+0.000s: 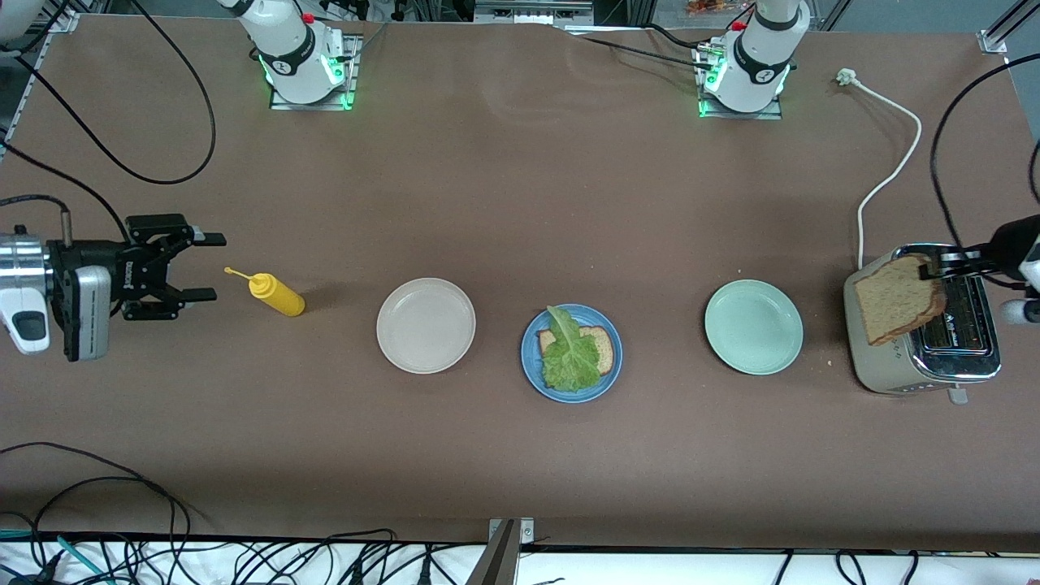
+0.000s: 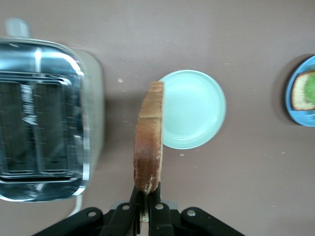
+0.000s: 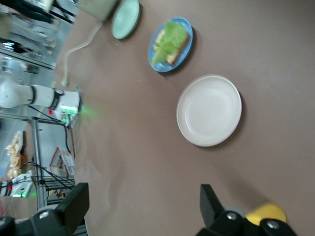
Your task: Make sandwich in blue plate with both arms
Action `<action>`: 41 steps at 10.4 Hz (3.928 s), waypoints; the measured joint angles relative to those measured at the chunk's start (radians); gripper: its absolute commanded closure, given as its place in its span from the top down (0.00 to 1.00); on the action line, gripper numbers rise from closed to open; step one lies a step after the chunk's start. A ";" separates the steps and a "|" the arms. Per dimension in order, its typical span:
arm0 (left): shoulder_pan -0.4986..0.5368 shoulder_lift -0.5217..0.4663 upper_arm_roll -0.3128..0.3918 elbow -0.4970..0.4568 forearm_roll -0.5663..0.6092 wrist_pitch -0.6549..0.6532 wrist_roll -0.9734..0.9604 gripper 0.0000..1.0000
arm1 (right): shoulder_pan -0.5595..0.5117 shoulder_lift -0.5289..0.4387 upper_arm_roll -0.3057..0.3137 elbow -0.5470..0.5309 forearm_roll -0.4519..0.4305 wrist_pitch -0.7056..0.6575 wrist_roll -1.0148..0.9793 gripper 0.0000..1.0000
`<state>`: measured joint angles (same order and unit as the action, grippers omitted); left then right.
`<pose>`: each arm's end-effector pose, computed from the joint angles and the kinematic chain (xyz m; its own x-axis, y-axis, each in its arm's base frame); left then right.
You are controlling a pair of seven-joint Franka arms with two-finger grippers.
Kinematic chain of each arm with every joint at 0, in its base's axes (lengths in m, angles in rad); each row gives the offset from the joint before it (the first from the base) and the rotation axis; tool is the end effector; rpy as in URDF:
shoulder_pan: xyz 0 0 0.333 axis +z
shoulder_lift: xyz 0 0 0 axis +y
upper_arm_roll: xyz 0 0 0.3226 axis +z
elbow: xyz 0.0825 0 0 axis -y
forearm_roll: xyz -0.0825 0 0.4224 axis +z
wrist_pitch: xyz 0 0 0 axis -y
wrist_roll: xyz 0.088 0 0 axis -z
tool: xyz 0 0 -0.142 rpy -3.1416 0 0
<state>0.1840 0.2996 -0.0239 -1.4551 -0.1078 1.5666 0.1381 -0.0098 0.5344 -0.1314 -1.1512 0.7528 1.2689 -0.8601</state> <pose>0.6581 0.0924 0.4658 0.9853 0.0199 -0.1696 0.0436 -0.9895 0.1374 0.7014 0.0345 0.4750 0.7422 0.6181 0.2589 0.6016 -0.4443 -0.6639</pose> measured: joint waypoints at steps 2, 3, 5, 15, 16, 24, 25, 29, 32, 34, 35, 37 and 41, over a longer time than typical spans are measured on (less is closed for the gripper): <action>-0.039 -0.002 -0.002 -0.034 -0.129 -0.001 -0.076 0.00 | -0.001 -0.068 0.066 0.001 -0.173 0.003 0.163 1.00; -0.048 -0.001 -0.002 -0.062 -0.209 -0.002 -0.083 0.00 | -0.002 -0.099 0.098 0.001 -0.272 0.003 0.230 1.00; -0.078 0.004 -0.002 -0.109 -0.353 0.001 -0.095 0.00 | -0.001 -0.143 0.141 0.002 -0.471 0.004 0.349 1.00; -0.363 0.200 -0.004 -0.175 -0.844 0.237 -0.158 0.00 | 0.000 -0.354 0.255 -0.302 -0.823 0.205 0.696 0.90; -0.381 0.217 -0.004 -0.175 -0.865 0.249 -0.158 0.00 | 0.010 -0.384 0.258 -0.342 -0.834 0.216 0.731 0.89; -0.427 0.332 -0.003 -0.162 -1.012 0.400 -0.017 0.00 | 0.094 -0.447 0.146 -0.395 -0.775 0.264 0.782 1.00; -0.431 0.340 -0.003 -0.157 -1.021 0.413 -0.003 0.00 | 0.094 -0.448 0.138 -0.394 -0.775 0.272 0.782 1.00; -0.439 0.364 -0.002 -0.141 -1.022 0.427 0.085 0.00 | 0.092 -0.452 0.114 -0.372 -0.830 0.281 0.840 1.00; -0.438 0.388 0.003 -0.140 -1.022 0.430 0.163 0.11 | 0.092 -0.452 0.114 -0.354 -0.888 0.285 0.853 1.00; -0.438 0.405 0.004 -0.140 -1.022 0.431 0.188 0.42 | 0.092 -0.450 0.114 -0.354 -0.898 0.287 0.853 1.00; -0.436 0.414 0.006 -0.140 -1.022 0.432 0.196 0.56 | 0.093 -0.445 0.114 -0.355 -0.898 0.288 0.854 1.00; -0.424 0.427 0.008 -0.139 -1.022 0.436 0.213 0.76 | 0.098 -0.437 0.117 -0.355 -0.896 0.304 0.856 1.00; -0.394 0.445 0.010 -0.139 -1.023 0.437 0.284 0.78 | 0.102 -0.417 0.117 -0.357 -0.895 0.332 0.858 1.00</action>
<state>-0.2104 0.7449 -0.0139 -1.5939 -1.1306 2.0033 0.4225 0.0927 0.1177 -0.0139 -1.5082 -0.1422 1.6014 -0.0018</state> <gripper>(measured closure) 0.225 0.000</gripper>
